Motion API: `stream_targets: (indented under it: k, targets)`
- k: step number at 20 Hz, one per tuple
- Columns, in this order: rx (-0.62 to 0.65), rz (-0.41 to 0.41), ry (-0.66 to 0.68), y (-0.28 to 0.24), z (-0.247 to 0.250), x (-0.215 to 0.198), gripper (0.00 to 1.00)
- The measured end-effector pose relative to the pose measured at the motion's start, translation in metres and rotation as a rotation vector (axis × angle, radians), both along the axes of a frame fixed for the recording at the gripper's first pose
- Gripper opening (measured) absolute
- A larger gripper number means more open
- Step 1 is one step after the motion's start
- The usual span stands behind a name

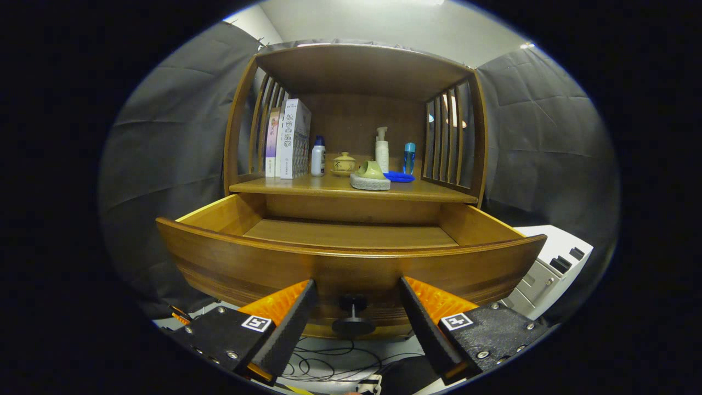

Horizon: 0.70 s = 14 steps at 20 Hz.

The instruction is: Pull open the drawer, take out the items inside it, and place them on the countertop above the cabinet.

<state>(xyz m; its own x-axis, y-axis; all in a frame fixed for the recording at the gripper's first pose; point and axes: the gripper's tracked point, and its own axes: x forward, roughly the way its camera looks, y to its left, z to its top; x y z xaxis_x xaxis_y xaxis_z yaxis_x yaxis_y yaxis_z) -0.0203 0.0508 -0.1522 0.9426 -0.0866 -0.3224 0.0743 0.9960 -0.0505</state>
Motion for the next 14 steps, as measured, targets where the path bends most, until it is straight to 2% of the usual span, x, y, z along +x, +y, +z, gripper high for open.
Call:
stream_targets:
  k: [4,7,14]
  targets:
    - [-0.022,0.013,-0.016,-0.003,0.002,0.023,0.94]
    - [0.012,0.022,-0.081,-0.003,0.014,0.044,0.93]
    - [0.020,0.007,-0.113,-0.004,0.014,0.068,0.94]
